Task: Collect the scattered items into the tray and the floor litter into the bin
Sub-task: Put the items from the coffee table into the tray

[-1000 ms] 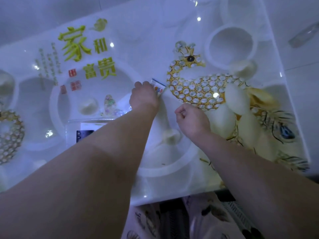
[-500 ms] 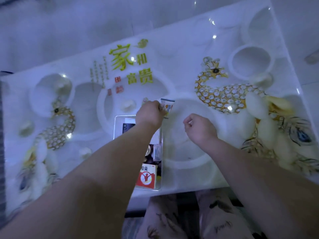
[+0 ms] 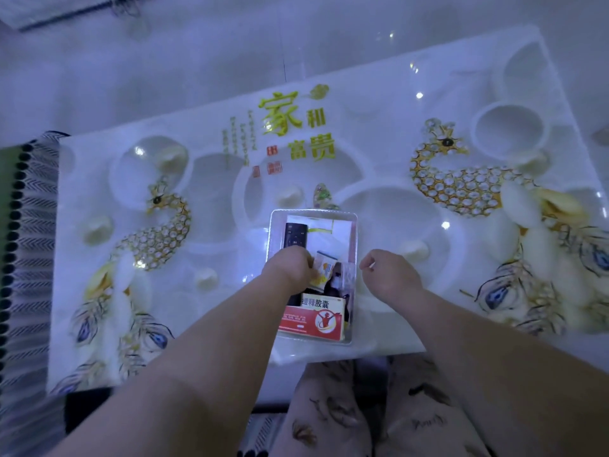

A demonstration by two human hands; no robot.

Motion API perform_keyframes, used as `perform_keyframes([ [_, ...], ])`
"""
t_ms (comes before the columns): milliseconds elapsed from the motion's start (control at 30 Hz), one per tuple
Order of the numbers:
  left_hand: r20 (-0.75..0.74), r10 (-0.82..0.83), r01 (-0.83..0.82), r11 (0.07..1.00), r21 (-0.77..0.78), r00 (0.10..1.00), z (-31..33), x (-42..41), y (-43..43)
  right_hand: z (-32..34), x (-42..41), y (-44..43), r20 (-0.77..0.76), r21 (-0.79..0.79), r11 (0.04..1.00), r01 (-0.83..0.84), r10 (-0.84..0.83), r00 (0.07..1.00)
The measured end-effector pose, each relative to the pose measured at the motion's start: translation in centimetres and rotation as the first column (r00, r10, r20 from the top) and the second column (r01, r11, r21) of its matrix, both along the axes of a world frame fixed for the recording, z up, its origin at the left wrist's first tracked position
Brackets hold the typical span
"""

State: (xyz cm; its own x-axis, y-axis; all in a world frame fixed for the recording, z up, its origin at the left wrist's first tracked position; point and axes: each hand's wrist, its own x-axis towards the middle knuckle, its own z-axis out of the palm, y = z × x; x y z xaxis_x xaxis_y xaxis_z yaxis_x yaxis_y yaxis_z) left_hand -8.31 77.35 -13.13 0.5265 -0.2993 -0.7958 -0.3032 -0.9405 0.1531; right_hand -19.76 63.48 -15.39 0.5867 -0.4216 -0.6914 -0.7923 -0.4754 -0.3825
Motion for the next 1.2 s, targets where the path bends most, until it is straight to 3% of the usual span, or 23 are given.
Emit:
perform_keyframes([
  [267, 0.254, 0.181, -0.195, 0.98, 0.03, 0.95, 0.3, 0.2, 3.6, -0.4, -0.3, 1.7, -0.171, -0.027, 0.995, -0.099, 0.093, 0.981],
  [500, 0.1, 0.139, -0.157, 0.968, 0.196, 0.985, 0.1, 0.3, 5.3, -1.2, -0.3, 2.8, -0.225, 0.017, 0.988, -0.156, 0.156, 0.962],
  [900, 0.027, 0.251, -0.253, 0.959, 0.129, 0.968, -0.7, 0.7, 5.7, -2.3, -0.8, 3.8, -0.235, 0.015, 0.988, -0.151, 0.15, 0.96],
  [1200, 0.018, 0.078, -0.08, 0.987, 0.142, 0.997, -0.5, 0.7, 3.8, -1.8, -2.6, 2.5, -0.198, -0.05, 0.999, 0.02, -0.03, 0.98],
])
